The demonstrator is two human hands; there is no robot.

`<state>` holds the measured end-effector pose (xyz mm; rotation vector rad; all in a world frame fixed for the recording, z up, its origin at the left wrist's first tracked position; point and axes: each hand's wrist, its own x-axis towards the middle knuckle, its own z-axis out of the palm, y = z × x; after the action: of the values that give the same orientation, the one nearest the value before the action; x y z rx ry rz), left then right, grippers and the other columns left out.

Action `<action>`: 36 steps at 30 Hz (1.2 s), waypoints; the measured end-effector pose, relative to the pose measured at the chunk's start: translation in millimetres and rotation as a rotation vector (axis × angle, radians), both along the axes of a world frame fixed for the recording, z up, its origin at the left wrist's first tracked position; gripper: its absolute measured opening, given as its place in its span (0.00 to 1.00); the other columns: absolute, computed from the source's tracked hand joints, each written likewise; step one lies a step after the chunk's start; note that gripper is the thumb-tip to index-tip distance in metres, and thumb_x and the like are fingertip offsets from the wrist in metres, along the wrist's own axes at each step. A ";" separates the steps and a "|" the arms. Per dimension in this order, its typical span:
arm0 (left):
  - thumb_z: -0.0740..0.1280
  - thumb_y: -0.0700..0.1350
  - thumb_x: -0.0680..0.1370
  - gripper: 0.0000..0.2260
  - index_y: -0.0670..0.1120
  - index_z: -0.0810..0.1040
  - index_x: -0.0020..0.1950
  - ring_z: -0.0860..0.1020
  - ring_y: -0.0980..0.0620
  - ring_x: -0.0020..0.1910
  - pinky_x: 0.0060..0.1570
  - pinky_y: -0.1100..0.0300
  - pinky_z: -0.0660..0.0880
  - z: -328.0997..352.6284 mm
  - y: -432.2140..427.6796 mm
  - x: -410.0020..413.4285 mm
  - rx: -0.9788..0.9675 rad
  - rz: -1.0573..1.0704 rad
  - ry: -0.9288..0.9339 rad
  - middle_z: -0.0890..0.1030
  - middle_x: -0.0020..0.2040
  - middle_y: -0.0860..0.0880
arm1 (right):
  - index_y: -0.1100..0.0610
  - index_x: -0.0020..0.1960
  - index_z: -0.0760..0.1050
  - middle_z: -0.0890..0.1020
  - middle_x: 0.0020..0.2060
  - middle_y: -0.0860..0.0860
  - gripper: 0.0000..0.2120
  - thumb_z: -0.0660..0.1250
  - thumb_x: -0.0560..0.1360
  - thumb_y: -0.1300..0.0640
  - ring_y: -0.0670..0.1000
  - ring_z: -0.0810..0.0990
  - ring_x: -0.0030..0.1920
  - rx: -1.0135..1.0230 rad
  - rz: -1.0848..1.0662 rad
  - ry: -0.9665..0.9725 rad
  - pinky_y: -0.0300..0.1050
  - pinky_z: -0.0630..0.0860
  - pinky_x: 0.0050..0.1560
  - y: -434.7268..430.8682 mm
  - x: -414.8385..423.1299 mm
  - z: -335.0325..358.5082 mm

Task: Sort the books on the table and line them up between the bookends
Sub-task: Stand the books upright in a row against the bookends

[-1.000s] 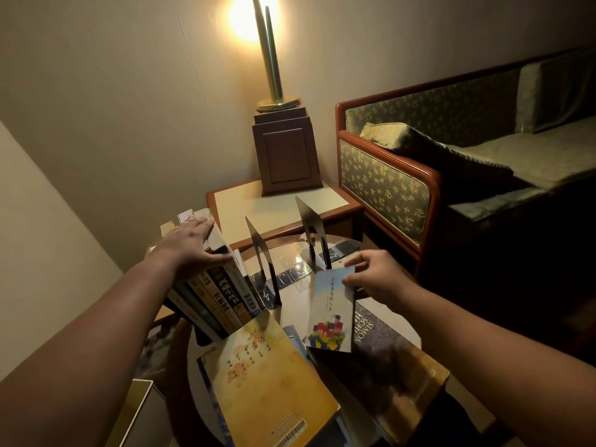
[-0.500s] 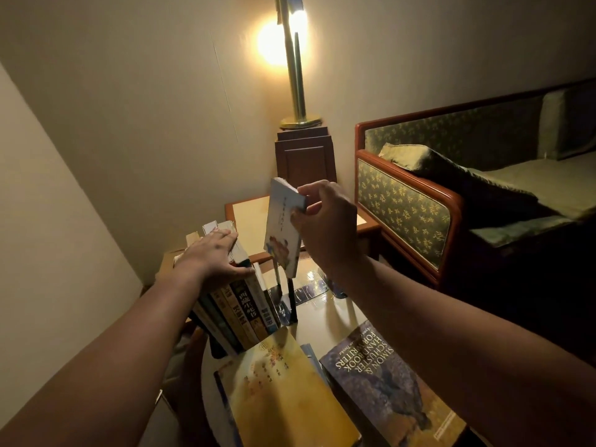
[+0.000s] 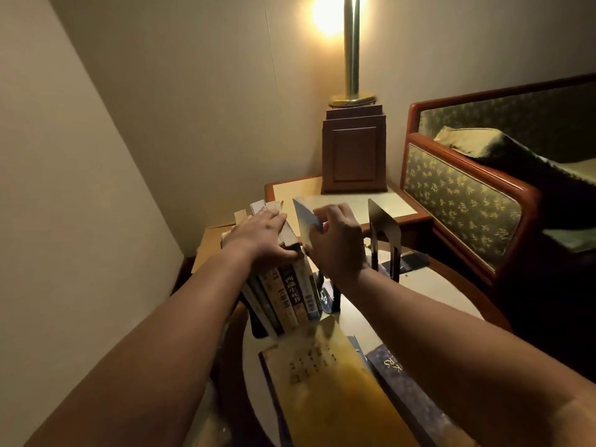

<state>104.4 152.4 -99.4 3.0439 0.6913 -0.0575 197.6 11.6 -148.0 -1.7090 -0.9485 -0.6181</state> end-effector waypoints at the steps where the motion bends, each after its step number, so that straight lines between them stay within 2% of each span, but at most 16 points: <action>1: 0.67 0.67 0.72 0.46 0.49 0.51 0.81 0.48 0.48 0.80 0.78 0.45 0.51 -0.4 0.4 -0.1 0.001 0.000 -0.004 0.52 0.81 0.48 | 0.62 0.49 0.78 0.81 0.47 0.58 0.10 0.76 0.70 0.65 0.56 0.84 0.44 0.002 0.007 -0.006 0.31 0.74 0.42 2.1 -1.5 -7.1; 5: 0.66 0.69 0.71 0.47 0.48 0.51 0.81 0.48 0.47 0.80 0.78 0.45 0.51 0.6 -2.1 -1.3 0.001 -0.006 -0.020 0.52 0.81 0.48 | 0.61 0.48 0.79 0.82 0.45 0.56 0.07 0.75 0.73 0.61 0.50 0.82 0.39 0.056 0.041 0.037 0.25 0.69 0.39 4.2 -9.8 -34.2; 8: 0.65 0.71 0.71 0.47 0.49 0.51 0.81 0.48 0.48 0.80 0.78 0.46 0.50 0.8 -3.9 -3.7 0.007 0.001 -0.021 0.52 0.81 0.49 | 0.61 0.48 0.79 0.84 0.44 0.55 0.06 0.74 0.75 0.58 0.49 0.83 0.41 0.089 0.140 0.026 0.32 0.78 0.39 0.0 -16.5 -53.8; 10: 0.65 0.71 0.70 0.47 0.49 0.51 0.81 0.47 0.48 0.80 0.78 0.46 0.49 0.4 -3.2 -4.9 0.008 0.004 -0.020 0.51 0.81 0.49 | 0.60 0.51 0.78 0.84 0.44 0.54 0.07 0.71 0.77 0.57 0.48 0.84 0.44 0.049 0.217 0.084 0.35 0.80 0.40 -6.8 -20.7 -66.2; 13: 0.65 0.71 0.71 0.47 0.50 0.51 0.81 0.47 0.48 0.80 0.78 0.45 0.50 0.2 -2.2 -4.5 0.003 0.005 -0.020 0.51 0.81 0.49 | 0.54 0.57 0.74 0.83 0.48 0.49 0.10 0.69 0.77 0.59 0.47 0.83 0.48 -0.124 0.314 0.372 0.37 0.81 0.43 -18.7 -25.2 -79.4; 16: 0.66 0.70 0.71 0.47 0.49 0.51 0.81 0.47 0.48 0.80 0.78 0.45 0.50 1.3 -4.2 -4.2 -0.002 0.007 -0.019 0.51 0.81 0.49 | 0.54 0.66 0.70 0.79 0.59 0.50 0.23 0.67 0.75 0.69 0.48 0.78 0.60 -0.286 0.392 0.617 0.33 0.77 0.52 -25.3 -16.7 -90.9; 18: 0.66 0.70 0.71 0.47 0.49 0.51 0.81 0.47 0.47 0.80 0.78 0.45 0.50 2.2 -5.4 -4.2 -0.003 0.001 -0.016 0.52 0.81 0.49 | 0.54 0.68 0.68 0.76 0.62 0.55 0.27 0.67 0.73 0.71 0.51 0.77 0.60 -0.446 0.411 0.658 0.32 0.76 0.47 -24.4 -10.8 -96.2; 21: 0.66 0.70 0.71 0.47 0.48 0.51 0.81 0.48 0.48 0.80 0.77 0.46 0.50 3.2 -6.3 -4.1 0.003 -0.006 -0.013 0.52 0.81 0.48 | 0.52 0.70 0.65 0.76 0.60 0.55 0.28 0.68 0.74 0.69 0.49 0.77 0.51 -0.640 0.431 0.751 0.32 0.74 0.37 -23.8 -11.7 -98.7; 26: 0.66 0.70 0.71 0.47 0.48 0.51 0.81 0.49 0.48 0.80 0.78 0.46 0.51 2.4 -4.2 -3.0 -0.008 -0.006 -0.013 0.52 0.81 0.48 | 0.51 0.73 0.62 0.78 0.59 0.55 0.33 0.71 0.73 0.67 0.54 0.79 0.60 -0.593 0.530 0.870 0.39 0.79 0.46 -27.4 -8.3 -102.4; 29: 0.66 0.70 0.71 0.47 0.49 0.51 0.81 0.49 0.48 0.80 0.78 0.46 0.51 1.6 -2.4 -2.6 -0.013 -0.005 -0.012 0.52 0.81 0.49 | 0.52 0.72 0.64 0.77 0.61 0.53 0.31 0.70 0.74 0.66 0.53 0.79 0.59 -0.543 0.565 0.950 0.43 0.81 0.48 -29.2 -7.1 -103.4; 31: 0.66 0.69 0.71 0.46 0.49 0.51 0.81 0.49 0.48 0.80 0.77 0.46 0.51 2.0 -2.8 -2.7 -0.015 -0.007 -0.015 0.52 0.81 0.49 | 0.52 0.69 0.66 0.77 0.60 0.52 0.25 0.69 0.75 0.65 0.49 0.79 0.56 -0.518 0.596 0.999 0.43 0.82 0.48 -31.5 -7.5 -102.5; 33: 0.66 0.69 0.71 0.46 0.49 0.52 0.81 0.49 0.48 0.80 0.77 0.46 0.51 2.6 -4.3 -3.3 -0.014 -0.007 -0.020 0.53 0.81 0.49 | 0.50 0.65 0.69 0.76 0.61 0.52 0.22 0.68 0.76 0.66 0.53 0.79 0.59 -0.494 0.631 1.079 0.51 0.81 0.54 -33.4 -5.6 -103.0; 36: 0.66 0.68 0.72 0.46 0.49 0.51 0.81 0.49 0.48 0.80 0.77 0.46 0.50 3.2 -6.7 -4.3 -0.011 -0.001 -0.022 0.52 0.81 0.49 | 0.54 0.69 0.70 0.73 0.67 0.54 0.25 0.68 0.75 0.65 0.59 0.75 0.64 -0.488 0.616 1.148 0.60 0.79 0.57 -37.9 -5.2 -98.1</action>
<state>100.1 145.7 -96.2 3.0295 0.6851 -0.0281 192.4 -26.3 -246.1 -1.6491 -0.6931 0.9950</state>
